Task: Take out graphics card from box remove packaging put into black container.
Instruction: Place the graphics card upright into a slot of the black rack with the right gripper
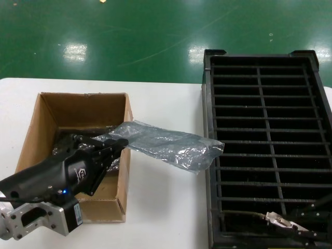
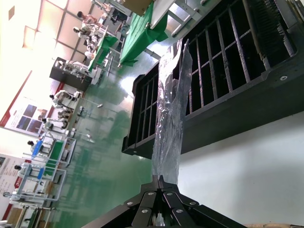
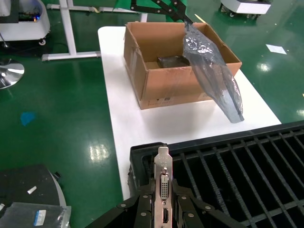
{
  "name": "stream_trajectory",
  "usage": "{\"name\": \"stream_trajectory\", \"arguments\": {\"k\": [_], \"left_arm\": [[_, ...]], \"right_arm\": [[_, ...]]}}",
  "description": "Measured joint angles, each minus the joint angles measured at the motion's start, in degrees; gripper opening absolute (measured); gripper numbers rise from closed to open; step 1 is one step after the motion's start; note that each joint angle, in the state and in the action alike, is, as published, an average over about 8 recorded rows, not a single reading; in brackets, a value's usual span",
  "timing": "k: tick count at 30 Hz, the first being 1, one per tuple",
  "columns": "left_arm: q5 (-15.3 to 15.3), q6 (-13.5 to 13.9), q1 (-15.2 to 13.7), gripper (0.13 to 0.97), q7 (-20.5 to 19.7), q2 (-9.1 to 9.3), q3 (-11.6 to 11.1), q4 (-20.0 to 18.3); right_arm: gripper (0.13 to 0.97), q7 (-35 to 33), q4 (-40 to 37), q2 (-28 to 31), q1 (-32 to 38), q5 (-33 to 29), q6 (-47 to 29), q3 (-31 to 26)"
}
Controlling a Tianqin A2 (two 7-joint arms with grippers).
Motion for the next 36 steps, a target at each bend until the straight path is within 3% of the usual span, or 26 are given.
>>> {"name": "stream_trajectory", "arguments": {"k": [18, 36], "left_arm": [[0.0, 0.0, 0.0, 0.140, 0.0, 0.00, 0.0, 0.0], [0.0, 0.0, 0.0, 0.140, 0.0, 0.00, 0.0, 0.0]], "right_arm": [[0.188, 5.4, -0.5, -6.2, 13.1, -10.5, -10.6, -7.4], [0.188, 4.2, -1.4, -11.1, 20.3, -17.2, -18.6, -11.4]]}}
